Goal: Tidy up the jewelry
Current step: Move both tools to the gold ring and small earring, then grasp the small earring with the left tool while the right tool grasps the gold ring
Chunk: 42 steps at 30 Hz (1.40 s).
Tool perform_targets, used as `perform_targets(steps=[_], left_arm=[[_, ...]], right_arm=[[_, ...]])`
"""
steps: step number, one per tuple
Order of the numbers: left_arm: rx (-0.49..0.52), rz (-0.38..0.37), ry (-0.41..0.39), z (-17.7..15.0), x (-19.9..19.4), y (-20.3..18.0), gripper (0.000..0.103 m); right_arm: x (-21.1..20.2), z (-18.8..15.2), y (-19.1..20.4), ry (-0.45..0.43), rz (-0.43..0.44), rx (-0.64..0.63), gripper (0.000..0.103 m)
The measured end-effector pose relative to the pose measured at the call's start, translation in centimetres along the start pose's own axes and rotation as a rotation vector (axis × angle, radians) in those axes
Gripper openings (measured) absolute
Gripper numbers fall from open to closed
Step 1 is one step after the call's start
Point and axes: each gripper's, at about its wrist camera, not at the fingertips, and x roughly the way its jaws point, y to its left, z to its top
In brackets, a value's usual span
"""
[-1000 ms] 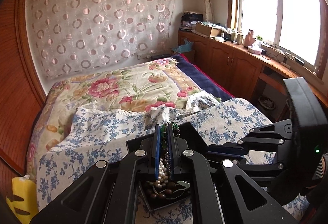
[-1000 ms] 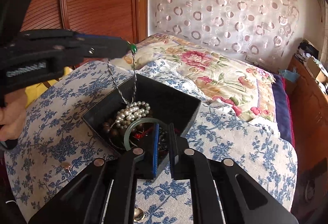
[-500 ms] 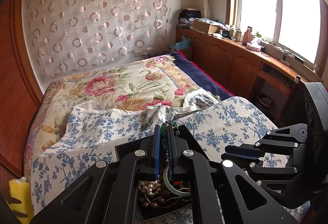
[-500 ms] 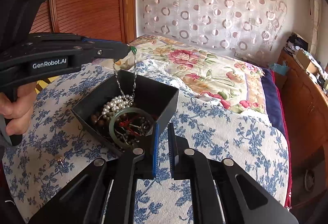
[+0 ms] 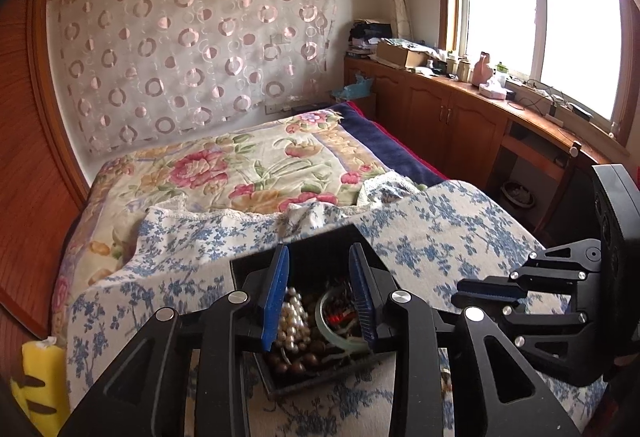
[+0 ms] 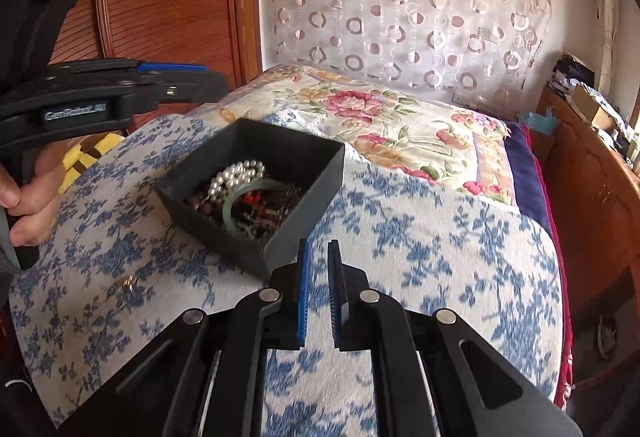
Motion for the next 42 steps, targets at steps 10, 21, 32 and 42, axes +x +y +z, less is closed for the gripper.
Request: perform_targets(steps=[10, 21, 32, 42], left_arm=[[-0.01, 0.001, 0.063, -6.5, -3.1, -0.6, 0.035], [-0.06, 0.028, 0.145, -11.7, -3.9, 0.3, 0.035], [-0.065, 0.004, 0.195, -13.7, -3.8, -0.6, 0.035], [-0.061, 0.006, 0.229, -14.3, -2.5, -1.1, 0.035]], right_arm=[[0.0, -3.4, 2.1, 0.061, 0.048, 0.011, 0.029], [2.6, -5.1, 4.6, 0.152, 0.045, -0.043, 0.03], [1.4, -5.1, 5.1, 0.124, 0.035, -0.048, 0.022], [-0.1, -5.4, 4.7, 0.103, 0.044, -0.017, 0.022]])
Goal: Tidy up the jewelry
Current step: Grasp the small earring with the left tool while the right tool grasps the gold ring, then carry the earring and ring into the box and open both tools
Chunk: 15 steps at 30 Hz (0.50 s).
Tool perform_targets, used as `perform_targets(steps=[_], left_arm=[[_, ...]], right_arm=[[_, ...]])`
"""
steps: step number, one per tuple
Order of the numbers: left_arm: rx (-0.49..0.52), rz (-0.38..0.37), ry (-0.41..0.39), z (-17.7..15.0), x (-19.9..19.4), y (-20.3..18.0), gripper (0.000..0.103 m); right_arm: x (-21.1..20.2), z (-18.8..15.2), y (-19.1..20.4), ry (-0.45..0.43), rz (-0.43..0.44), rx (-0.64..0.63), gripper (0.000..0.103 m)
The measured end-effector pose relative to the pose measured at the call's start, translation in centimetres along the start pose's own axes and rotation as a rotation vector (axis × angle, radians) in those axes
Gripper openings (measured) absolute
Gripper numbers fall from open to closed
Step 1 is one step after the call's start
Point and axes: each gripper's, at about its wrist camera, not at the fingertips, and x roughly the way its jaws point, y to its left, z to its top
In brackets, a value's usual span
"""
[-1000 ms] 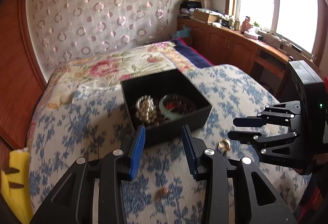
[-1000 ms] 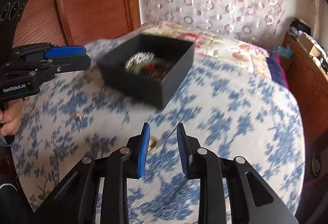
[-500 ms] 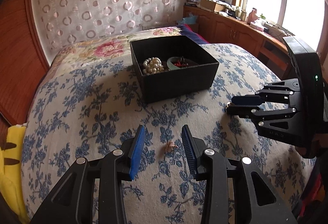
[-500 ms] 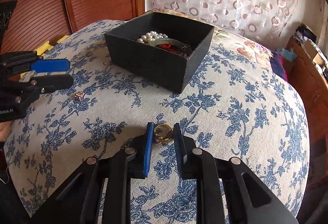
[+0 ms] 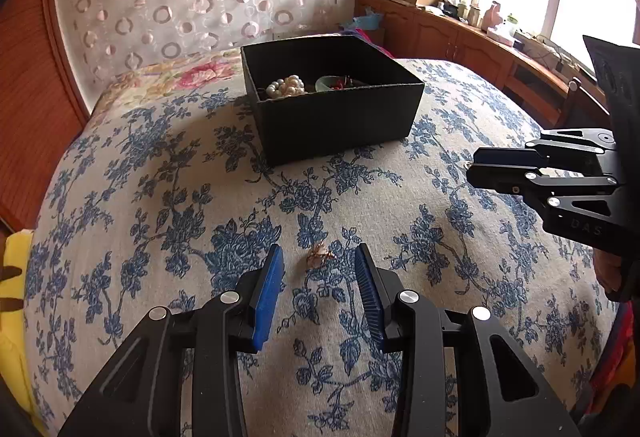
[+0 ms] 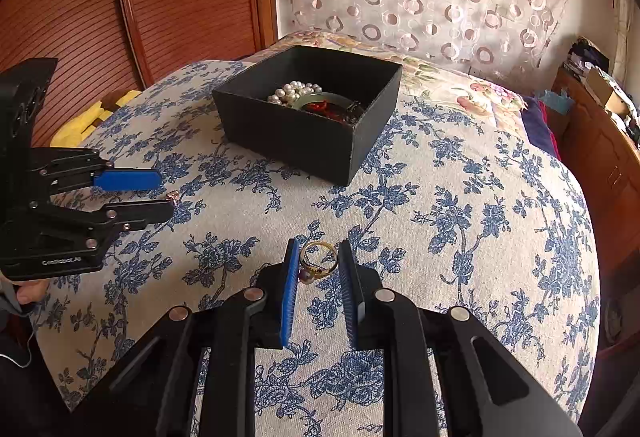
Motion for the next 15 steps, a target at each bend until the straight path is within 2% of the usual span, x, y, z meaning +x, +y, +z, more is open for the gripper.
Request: perform_targets(steps=[5, 6, 7, 8, 15], left_arm=[[0.017, 0.003, 0.016, 0.14, 0.86, -0.39, 0.034], [0.022, 0.007, 0.01, 0.11, 0.84, -0.46, 0.03], [0.022, 0.006, 0.009, 0.16, 0.89, -0.41, 0.019], [0.019, 0.005, 0.009, 0.15, 0.85, -0.34, 0.016], [-0.011, 0.001, -0.017, 0.28, 0.05, 0.22, 0.015]], right_arm=[[-0.3, 0.04, 0.09, -0.009, 0.001, -0.001, 0.022], [-0.43, 0.08, 0.1, -0.012, 0.001, -0.002, 0.022], [-0.53, 0.12, 0.11, -0.014, 0.0, -0.002, 0.022], [-0.62, 0.22, 0.16, -0.017, -0.001, -0.003, 0.022], [-0.83, 0.34, 0.15, -0.025, -0.004, -0.003, 0.022]])
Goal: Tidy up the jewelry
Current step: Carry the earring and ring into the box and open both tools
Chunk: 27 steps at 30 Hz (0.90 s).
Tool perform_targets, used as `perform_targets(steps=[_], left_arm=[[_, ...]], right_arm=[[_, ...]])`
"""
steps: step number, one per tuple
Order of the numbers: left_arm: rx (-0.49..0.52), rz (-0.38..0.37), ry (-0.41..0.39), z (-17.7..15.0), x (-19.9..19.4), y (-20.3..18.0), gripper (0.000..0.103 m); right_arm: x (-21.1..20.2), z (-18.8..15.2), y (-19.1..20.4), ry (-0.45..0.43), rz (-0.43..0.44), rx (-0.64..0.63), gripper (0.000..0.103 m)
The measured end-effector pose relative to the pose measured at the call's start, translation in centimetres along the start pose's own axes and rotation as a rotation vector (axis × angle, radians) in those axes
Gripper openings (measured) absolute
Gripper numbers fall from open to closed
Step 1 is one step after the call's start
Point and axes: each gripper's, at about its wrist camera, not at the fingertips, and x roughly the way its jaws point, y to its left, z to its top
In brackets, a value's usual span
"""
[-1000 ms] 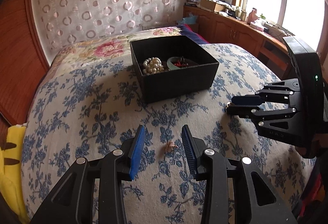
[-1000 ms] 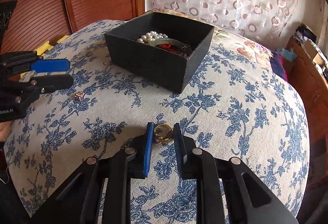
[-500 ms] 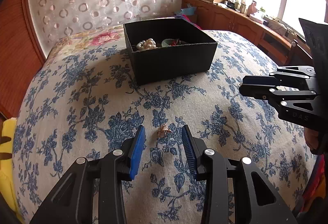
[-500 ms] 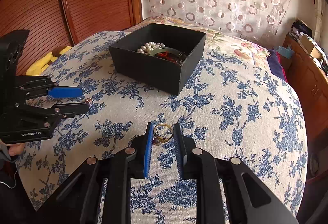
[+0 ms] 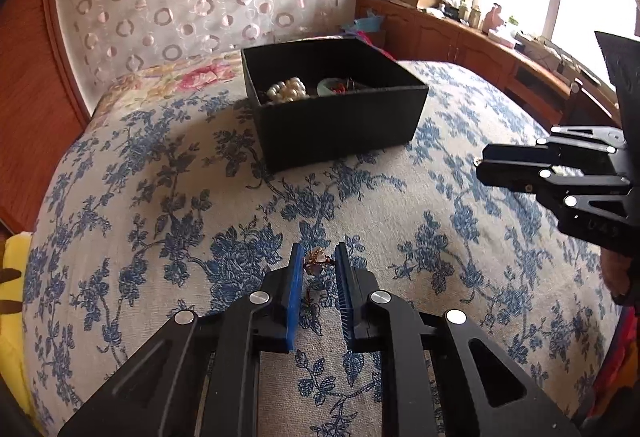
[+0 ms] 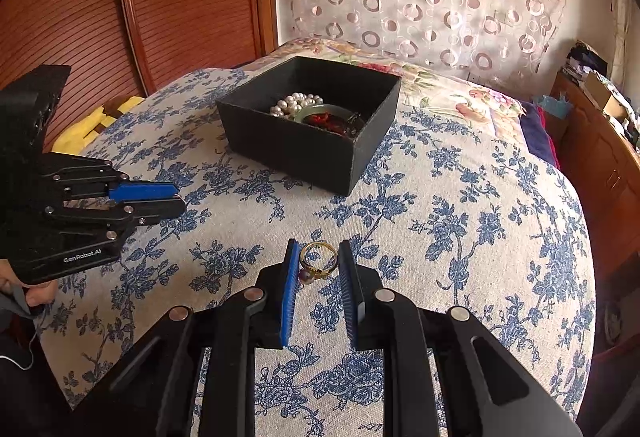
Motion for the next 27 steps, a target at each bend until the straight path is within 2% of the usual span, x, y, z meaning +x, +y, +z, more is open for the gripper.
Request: perform_targets(steps=[4, 13, 22, 23, 24, 27], left_arm=[[-0.005, 0.002, -0.03, 0.7, -1.0, 0.2, 0.015], [0.001, 0.024, -0.101, 4.1, -2.4, 0.9, 0.015], [-0.014, 0.039, -0.147, 8.2, -1.7, 2.3, 0.015], [-0.015, 0.038, -0.148, 8.3, -1.6, 2.4, 0.015], [-0.017, 0.037, -0.148, 8.6, -1.3, 2.6, 0.015], [-0.024, 0.033, -0.145, 9.4, -0.5, 2.7, 0.015]], right_arm=[[-0.6, 1.1, 0.1, -0.022, -0.004, -0.006, 0.022], [-0.7, 6.5, 0.9, -0.108, -0.011, -0.053, 0.022], [3.4, 9.6, -0.6, -0.078, -0.015, -0.02, 0.023], [3.7, 9.8, -0.9, -0.075, -0.008, -0.008, 0.023], [3.9, 9.9, -1.1, -0.072, -0.006, 0.0, 0.029], [3.8, 10.1, -1.7, -0.081, -0.004, 0.015, 0.037]])
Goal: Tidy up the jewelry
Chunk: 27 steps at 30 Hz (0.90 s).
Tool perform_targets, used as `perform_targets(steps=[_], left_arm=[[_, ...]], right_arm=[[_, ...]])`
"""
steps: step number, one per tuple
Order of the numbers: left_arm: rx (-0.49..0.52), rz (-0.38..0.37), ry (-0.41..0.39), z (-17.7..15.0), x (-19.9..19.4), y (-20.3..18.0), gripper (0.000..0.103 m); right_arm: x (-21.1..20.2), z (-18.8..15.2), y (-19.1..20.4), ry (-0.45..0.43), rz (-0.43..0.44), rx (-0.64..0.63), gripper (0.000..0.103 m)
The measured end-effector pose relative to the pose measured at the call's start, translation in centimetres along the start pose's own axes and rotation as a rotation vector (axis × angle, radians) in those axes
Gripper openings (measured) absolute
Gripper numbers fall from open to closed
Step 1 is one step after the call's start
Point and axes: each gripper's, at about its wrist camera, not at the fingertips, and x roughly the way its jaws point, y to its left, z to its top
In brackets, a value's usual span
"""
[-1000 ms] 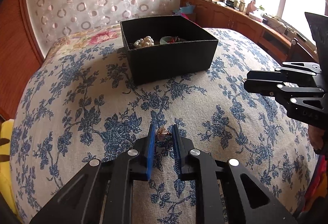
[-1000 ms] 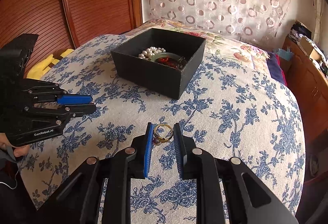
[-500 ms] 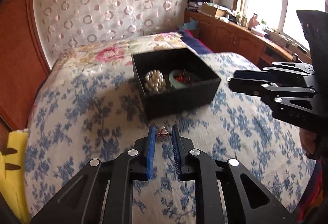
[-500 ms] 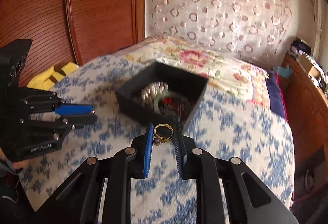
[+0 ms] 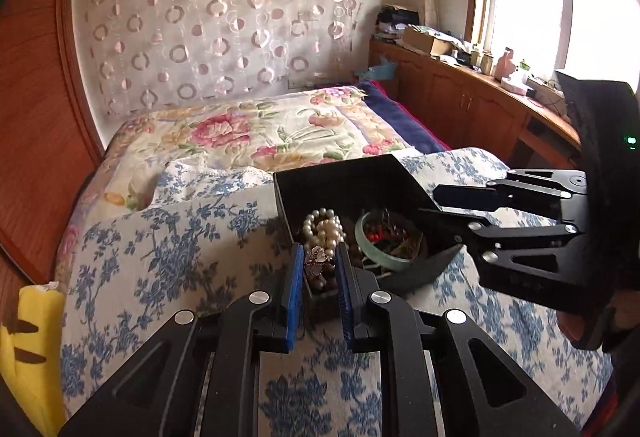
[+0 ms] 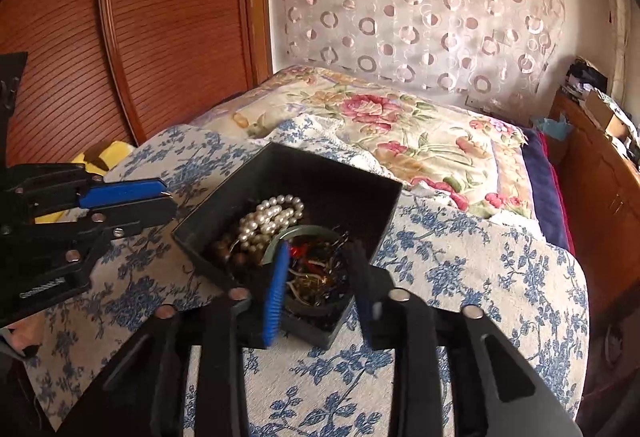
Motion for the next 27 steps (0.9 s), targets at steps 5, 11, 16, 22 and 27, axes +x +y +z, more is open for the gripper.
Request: perform_targets(steps=[5, 11, 16, 22, 27], left_arm=[[0.005, -0.002, -0.002, 0.8, 1.1, -0.5, 0.015], [0.016, 0.0, -0.022, 1.9, 1.2, -1.6, 0.016], [0.022, 0.0, -0.038, 1.8, 0.5, -2.1, 0.028], [0.039, 0.013, -0.044, 1.2, -0.7, -2.6, 0.041], [0.039, 0.03, -0.07, 0.1, -2.9, -2.8, 0.064]], right_arm=[[-0.9, -0.1, -0.9, -0.015, -0.003, 0.02, 0.038], [-2.9, -1.1, -1.5, -0.039, -0.017, 0.035, 0.038], [-4.7, -2.1, -1.9, -0.067, -0.015, 0.065, 0.039], [-5.9, -2.9, -1.7, -0.089, -0.014, 0.078, 0.039], [-7.6, -3.6, -1.2, -0.122, -0.023, 0.102, 0.046]])
